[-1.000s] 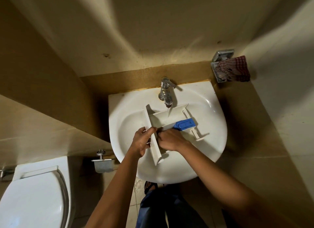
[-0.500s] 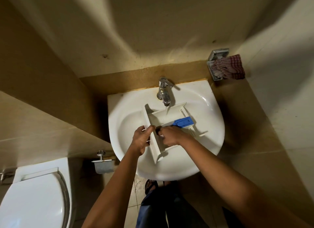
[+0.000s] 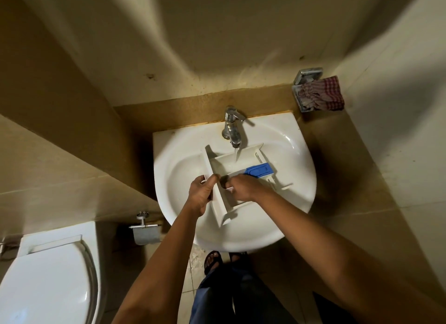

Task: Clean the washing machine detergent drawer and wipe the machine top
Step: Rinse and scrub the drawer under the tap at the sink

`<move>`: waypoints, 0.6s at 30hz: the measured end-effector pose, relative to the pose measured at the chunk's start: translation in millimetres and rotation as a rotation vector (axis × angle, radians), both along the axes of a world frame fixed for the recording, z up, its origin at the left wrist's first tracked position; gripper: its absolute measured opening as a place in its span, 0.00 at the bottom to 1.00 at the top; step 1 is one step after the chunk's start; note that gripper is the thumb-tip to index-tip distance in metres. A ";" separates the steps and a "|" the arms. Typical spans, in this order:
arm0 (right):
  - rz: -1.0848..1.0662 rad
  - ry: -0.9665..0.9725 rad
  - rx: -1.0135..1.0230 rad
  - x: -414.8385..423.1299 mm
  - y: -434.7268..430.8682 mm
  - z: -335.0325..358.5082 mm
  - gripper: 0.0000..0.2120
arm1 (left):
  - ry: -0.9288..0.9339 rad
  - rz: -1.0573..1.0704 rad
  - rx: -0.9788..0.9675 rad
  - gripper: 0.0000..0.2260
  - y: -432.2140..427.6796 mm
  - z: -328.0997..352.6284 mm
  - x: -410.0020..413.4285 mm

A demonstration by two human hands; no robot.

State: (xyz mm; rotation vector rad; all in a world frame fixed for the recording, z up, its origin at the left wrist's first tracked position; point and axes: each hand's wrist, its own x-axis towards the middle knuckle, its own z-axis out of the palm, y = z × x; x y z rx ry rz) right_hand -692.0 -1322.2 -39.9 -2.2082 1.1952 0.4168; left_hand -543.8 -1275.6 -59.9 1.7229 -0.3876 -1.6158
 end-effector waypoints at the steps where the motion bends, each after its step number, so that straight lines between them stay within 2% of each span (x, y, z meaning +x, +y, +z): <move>1: 0.018 0.004 0.016 -3.0 -3.2 2.2 0.11 | -0.007 -0.006 -0.005 0.35 -0.3 0.6 0.0; 7: 0.188 0.270 -0.194 0.0 3.4 5.3 0.13 | -0.027 -0.042 0.000 0.29 -0.7 2.7 2.9; 14: 0.040 0.034 -0.058 -4.7 3.7 14.9 0.15 | -0.024 -0.045 0.018 0.28 1.4 8.9 0.5; 18: 0.031 0.080 -0.202 -10.0 -1.4 20.0 0.08 | -0.052 -0.063 0.027 0.30 3.1 21.2 0.3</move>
